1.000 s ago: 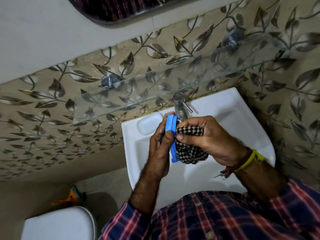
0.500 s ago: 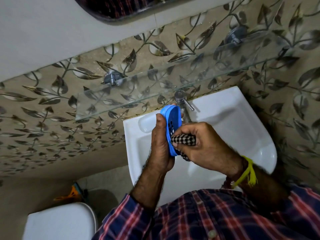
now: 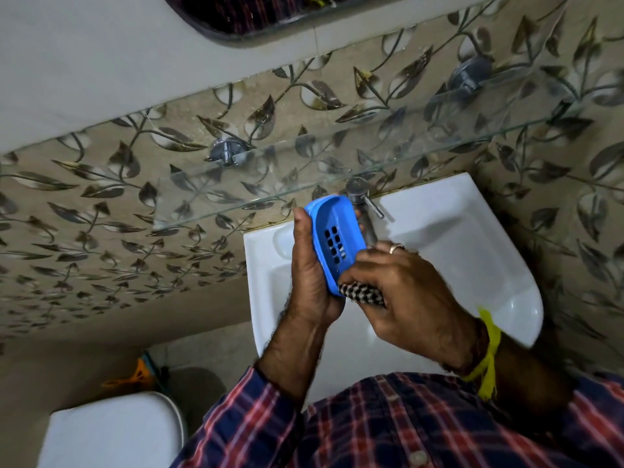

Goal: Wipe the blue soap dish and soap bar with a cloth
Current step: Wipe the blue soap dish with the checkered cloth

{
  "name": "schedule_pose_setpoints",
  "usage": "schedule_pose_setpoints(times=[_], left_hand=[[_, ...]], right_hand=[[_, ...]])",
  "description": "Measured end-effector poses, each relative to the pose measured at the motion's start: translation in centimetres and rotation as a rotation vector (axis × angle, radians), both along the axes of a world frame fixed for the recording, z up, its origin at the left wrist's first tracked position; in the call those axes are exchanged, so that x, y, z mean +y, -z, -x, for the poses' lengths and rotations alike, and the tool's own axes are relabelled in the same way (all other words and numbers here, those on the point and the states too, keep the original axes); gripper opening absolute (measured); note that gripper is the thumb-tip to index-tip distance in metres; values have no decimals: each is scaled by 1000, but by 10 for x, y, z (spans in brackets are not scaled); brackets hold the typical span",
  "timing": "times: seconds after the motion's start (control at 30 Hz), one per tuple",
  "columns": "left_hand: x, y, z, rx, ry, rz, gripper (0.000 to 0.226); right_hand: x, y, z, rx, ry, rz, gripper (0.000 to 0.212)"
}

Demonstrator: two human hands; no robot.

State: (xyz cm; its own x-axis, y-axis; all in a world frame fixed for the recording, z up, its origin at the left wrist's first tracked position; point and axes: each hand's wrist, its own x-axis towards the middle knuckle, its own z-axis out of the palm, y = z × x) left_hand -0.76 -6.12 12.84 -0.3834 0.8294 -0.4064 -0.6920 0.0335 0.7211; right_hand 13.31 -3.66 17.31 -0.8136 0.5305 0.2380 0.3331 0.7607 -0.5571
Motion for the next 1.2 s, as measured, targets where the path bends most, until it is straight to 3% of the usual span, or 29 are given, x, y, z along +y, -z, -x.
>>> schedule_pose_setpoints(times=[0.1,0.27,0.43,0.5,0.57,0.73,0.83,0.9,1.03,1.1,1.2], left_hand=[[-2,3,1,-99,22,-58,76],[-9,7,14,-289,50,-148,78],[-10,11,8,-331,109,-173,78],[-11,11,9,-286,124,-163,79],[-11,10,8,-248,143,-142,81],[-12,8,1,-195,178,-128,88],[-14,9,-2,-175,215,-166,88],[-16,10,-2,-150,226,-168,89],[-18,7,-6,-148,209,-130,91],[-17,6,-10,-157,204,-128,89],[-18,5,-15,-152,228,-114,82]], right_hand=[[8,4,-9,31,24,-69,31],[40,-11,-30,629,287,742,20],[60,-3,-42,657,468,1130,37],[62,0,-46,653,553,1351,32],[61,1,-49,627,602,1439,28],[59,-5,-46,695,590,1401,31],[57,-13,-40,748,601,1277,9],[51,-23,-38,673,560,952,8],[30,-37,-21,285,290,179,5],[22,-33,-3,143,290,-8,11],[14,-26,18,111,336,-100,9]])
